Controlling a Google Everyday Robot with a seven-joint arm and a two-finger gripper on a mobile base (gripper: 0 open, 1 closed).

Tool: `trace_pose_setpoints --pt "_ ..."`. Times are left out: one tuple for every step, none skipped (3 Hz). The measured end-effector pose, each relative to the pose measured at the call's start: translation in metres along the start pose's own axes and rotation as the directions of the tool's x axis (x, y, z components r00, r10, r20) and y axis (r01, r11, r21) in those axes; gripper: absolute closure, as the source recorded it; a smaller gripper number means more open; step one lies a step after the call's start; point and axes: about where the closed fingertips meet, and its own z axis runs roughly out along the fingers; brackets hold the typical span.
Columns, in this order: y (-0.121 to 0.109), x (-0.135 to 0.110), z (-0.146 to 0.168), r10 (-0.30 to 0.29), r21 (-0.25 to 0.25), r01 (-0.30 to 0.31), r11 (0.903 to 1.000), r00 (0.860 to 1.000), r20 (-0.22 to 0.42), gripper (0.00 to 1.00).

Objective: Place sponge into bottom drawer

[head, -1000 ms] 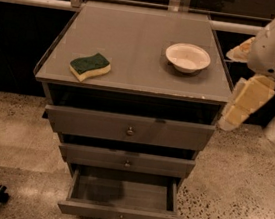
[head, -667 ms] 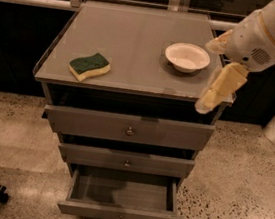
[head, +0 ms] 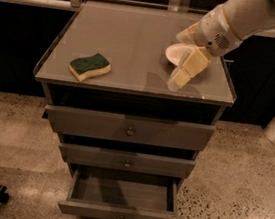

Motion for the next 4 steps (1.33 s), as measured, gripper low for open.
trace_pose_setpoints --pt "-0.004 -0.001 0.003 -0.002 -0.001 0.002 1.0 1.0 0.006 0.0" --pt "-0.006 0.004 0.003 0.014 0.043 -0.015 0.999 1.0 0.018 0.0" --pt "-0.026 0.018 0.018 0.074 0.077 -0.081 0.9938 0.994 0.08 0.0" --pt "-0.044 0.035 0.037 0.146 0.09 -0.16 0.983 0.978 0.146 0.0"
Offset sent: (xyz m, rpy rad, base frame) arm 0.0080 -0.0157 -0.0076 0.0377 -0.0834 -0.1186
